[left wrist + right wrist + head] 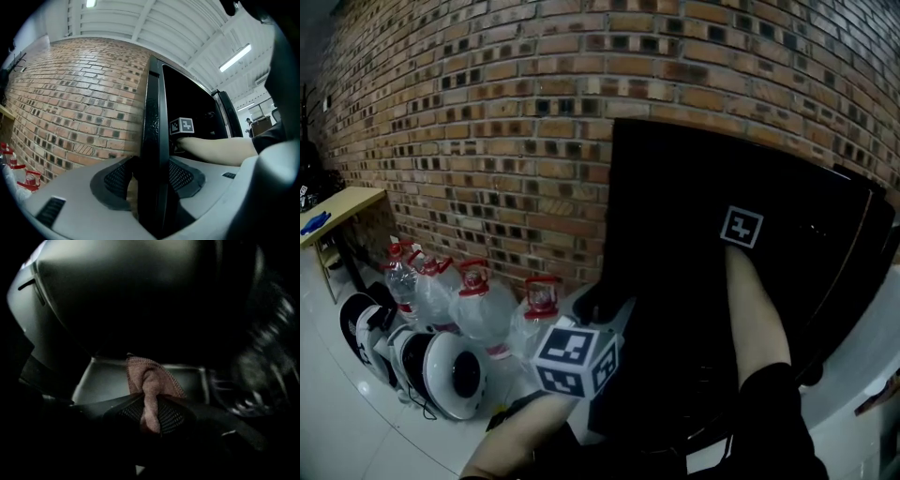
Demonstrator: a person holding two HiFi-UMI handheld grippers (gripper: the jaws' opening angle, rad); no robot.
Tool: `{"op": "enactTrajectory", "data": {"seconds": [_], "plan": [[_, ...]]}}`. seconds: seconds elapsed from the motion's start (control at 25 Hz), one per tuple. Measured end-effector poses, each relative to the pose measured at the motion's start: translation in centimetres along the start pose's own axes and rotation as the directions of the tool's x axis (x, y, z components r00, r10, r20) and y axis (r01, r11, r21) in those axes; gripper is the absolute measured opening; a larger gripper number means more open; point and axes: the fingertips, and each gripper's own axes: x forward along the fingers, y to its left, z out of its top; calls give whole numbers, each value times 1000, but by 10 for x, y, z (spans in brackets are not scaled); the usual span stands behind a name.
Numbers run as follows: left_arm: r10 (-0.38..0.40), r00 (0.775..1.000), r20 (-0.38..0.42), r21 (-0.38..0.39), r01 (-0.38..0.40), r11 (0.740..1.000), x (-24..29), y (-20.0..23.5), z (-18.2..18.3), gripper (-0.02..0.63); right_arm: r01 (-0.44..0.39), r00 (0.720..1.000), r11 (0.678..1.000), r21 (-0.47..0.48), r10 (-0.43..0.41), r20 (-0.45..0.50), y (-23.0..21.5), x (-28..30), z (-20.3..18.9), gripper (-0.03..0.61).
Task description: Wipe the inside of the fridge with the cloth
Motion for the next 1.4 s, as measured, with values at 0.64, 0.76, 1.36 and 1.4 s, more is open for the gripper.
{"op": "enactTrajectory", "data": {"seconds": [0.64, 0.76, 1.36, 1.4], "plan": [[8, 1000, 14, -7, -8, 1000, -2, 0, 2, 218, 190, 981, 974, 122, -192, -1, -49, -15, -20, 74], [10, 1000, 24, -8, -10, 1000, -3, 0, 1, 219, 116, 992, 987, 107, -120, 32, -32, -30, -28, 74], [49, 999, 14, 5, -49, 999, 1, 1, -1, 211, -278, 960, 960, 39, 275, 57, 135, -36, -62, 74], [44, 999, 7, 7, -44, 999, 1, -1, -1, 210, -285, 958, 957, 58, 282, 49, 141, -34, -63, 74]]}}
